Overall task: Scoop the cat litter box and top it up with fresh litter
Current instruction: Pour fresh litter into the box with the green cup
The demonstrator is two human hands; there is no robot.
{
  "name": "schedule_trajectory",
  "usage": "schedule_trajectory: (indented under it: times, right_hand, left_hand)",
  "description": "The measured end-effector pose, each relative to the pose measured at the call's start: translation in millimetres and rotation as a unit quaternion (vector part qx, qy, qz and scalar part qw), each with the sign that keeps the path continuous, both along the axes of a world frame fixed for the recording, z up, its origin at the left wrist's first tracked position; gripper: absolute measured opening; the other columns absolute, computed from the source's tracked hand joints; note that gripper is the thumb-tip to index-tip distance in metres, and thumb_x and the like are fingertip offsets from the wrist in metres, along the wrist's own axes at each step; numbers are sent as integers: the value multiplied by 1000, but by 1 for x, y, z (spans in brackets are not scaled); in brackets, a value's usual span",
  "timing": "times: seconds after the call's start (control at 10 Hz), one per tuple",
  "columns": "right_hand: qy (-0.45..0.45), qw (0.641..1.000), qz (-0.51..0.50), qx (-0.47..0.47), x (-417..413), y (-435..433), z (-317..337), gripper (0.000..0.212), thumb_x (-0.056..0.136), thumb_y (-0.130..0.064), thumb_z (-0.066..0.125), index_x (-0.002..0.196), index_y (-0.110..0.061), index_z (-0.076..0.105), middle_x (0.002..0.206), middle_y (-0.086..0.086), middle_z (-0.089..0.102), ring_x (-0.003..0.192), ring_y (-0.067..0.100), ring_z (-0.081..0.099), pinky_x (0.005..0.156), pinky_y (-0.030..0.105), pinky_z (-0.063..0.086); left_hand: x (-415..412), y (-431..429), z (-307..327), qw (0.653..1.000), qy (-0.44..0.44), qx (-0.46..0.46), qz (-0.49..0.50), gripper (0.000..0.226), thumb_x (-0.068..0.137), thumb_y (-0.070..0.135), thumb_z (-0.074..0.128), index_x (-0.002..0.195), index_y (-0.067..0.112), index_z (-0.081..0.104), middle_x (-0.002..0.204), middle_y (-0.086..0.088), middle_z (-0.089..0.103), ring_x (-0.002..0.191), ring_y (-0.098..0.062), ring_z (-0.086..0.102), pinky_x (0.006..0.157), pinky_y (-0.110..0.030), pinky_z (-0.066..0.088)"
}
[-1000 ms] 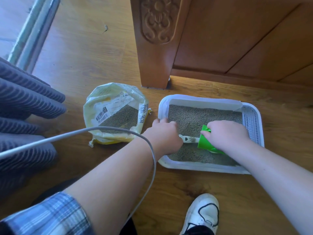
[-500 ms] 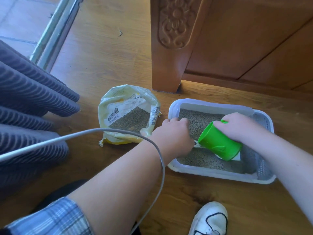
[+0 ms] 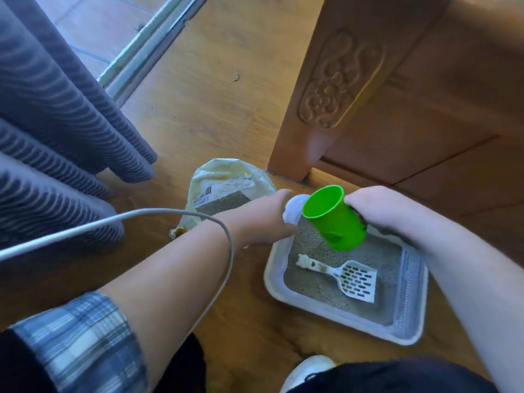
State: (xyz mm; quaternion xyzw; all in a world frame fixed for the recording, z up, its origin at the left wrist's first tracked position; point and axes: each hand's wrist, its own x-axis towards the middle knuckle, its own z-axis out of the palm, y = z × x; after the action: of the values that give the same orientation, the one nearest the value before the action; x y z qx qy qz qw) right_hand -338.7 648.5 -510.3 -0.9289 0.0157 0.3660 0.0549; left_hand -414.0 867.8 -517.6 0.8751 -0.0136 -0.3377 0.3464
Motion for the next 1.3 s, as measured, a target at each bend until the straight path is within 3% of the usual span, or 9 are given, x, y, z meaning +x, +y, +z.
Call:
schedule_trajectory:
  times: [0.2, 0.3, 0.4, 0.6, 0.8, 0.9, 1.0, 1.2, 1.3]
  right_hand:
    - [14, 981, -41, 191, -34, 58, 106, 35, 105, -25, 42, 71, -19, 49, 73, -2, 51, 76, 24, 52, 68, 31, 37]
    - [62, 930, -129, 337, -55, 71, 165, 37, 100, -27, 47, 63, -21, 45, 57, -6, 44, 50, 17, 36, 50, 28, 25]
    - [110, 911, -138, 373, -75, 81, 233, 34, 97, -34, 49, 65, -22, 47, 57, -6, 42, 49, 12, 33, 50, 28, 24]
    - [123, 891, -104, 425, -113, 108, 401, 33, 93, -49, 48, 71, -28, 61, 62, -9, 50, 55, 14, 42, 52, 32, 34]
    - [13, 897, -47, 439, -163, 158, 597, 31, 105, -41, 43, 86, -18, 51, 62, -3, 52, 54, 12, 49, 61, 36, 42]
    - [-53, 877, -30, 478, -192, 184, 676, 29, 104, -43, 45, 91, -18, 52, 62, 3, 55, 55, 14, 52, 62, 37, 46]
    - [-107, 849, -2, 518, -219, 209, 725, 22, 100, -42, 47, 93, -23, 53, 62, 0, 54, 56, 15, 54, 60, 36, 46]
    - [-95, 818, 105, 558, -266, 248, 772, 17, 103, -16, 50, 87, -20, 55, 66, 5, 55, 53, 9, 52, 53, 17, 42]
    - [-78, 807, 179, 557, -281, 266, 789, 19, 98, -37, 51, 87, -22, 57, 72, 9, 59, 66, 20, 61, 65, 31, 50]
  left_hand:
    - [-29, 46, 63, 972, 52, -165, 160, 102, 70, 48, 84, 153, 35, 26, 141, 1, 54, 118, -11, 60, 99, -34, 52]
    - [-54, 65, 122, 949, 62, -226, 210, 97, 64, 48, 84, 147, 35, 37, 135, 6, 59, 120, -8, 60, 101, -36, 51]
    - [-75, 79, 203, 942, 69, -247, 217, 71, 75, 31, 85, 132, 46, 46, 131, 18, 59, 119, 6, 56, 101, -21, 46]
    - [-109, 120, 386, 945, 44, -221, 239, 67, 79, 28, 82, 132, 43, 44, 127, 21, 58, 117, 8, 53, 97, -16, 44]
    - [-150, 164, 595, 950, -23, -183, 251, 89, 66, 48, 83, 143, 35, 40, 130, 16, 58, 121, 0, 55, 106, -38, 47]
    - [-179, 182, 680, 941, -93, -175, 275, 79, 73, 35, 85, 141, 33, 44, 128, 16, 60, 118, 0, 57, 103, -36, 49]
    - [-217, 198, 737, 922, -156, -169, 313, 67, 77, 26, 84, 129, 45, 45, 120, 14, 64, 107, 0, 62, 78, -19, 54]
    - [-309, 212, 777, 862, -253, -144, 415, 68, 73, 24, 87, 119, 52, 46, 118, 36, 60, 112, 11, 57, 98, -16, 44]
    - [-351, 206, 785, 805, -291, -136, 498, 69, 75, 19, 85, 128, 40, 48, 119, 23, 65, 109, 9, 59, 89, -10, 44]
